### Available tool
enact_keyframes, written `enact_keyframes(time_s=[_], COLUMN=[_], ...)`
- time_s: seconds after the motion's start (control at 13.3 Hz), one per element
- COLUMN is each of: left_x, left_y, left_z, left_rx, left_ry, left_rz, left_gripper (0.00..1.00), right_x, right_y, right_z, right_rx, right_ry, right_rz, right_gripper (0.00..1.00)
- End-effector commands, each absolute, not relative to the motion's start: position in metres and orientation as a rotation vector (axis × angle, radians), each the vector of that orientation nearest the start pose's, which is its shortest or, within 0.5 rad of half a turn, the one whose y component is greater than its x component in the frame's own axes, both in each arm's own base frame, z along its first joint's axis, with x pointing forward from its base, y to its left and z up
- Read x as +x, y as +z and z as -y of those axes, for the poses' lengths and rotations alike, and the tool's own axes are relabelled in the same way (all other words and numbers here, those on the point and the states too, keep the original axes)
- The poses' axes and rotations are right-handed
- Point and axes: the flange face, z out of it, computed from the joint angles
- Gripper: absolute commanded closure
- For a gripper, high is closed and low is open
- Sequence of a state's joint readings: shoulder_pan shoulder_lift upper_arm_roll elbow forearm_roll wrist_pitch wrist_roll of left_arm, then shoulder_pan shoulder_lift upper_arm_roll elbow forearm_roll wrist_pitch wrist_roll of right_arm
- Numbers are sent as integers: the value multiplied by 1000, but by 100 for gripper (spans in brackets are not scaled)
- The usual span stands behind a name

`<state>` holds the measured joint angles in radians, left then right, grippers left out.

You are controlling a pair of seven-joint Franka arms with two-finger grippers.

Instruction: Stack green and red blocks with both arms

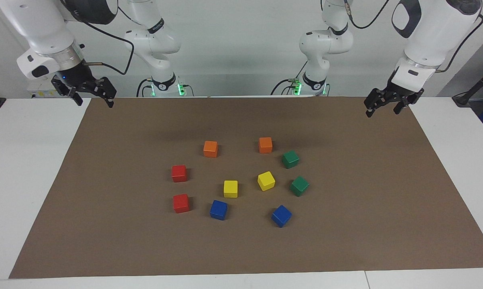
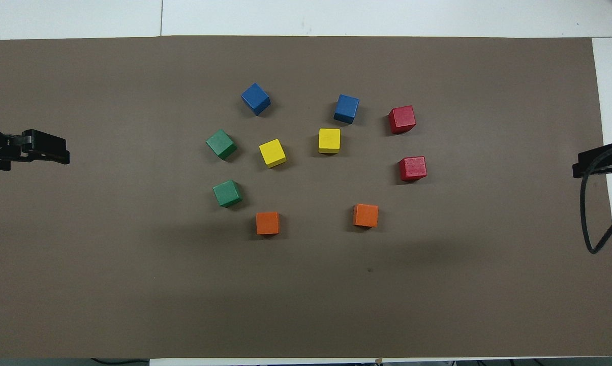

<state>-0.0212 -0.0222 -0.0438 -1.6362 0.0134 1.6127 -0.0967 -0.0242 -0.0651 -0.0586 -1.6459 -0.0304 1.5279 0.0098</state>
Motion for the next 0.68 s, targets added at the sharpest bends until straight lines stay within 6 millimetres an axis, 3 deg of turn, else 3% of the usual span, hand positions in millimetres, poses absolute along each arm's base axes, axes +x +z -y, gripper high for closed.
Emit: enact_keyframes(time_s=[0.0,0.6], left_x=[543,539], left_y=[610,607], left_z=[33,30], left_rx=[-3114,-3113], left_ry=[-20,-3], left_rz=[34,41], left_gripper=[0,0], right_x=[521,521], right_y=[621,621], right_z=[48,48], right_rx=[-3174,-3174], right_ry=[58,56], right_rz=[-155,-155], right_gripper=[0,0])
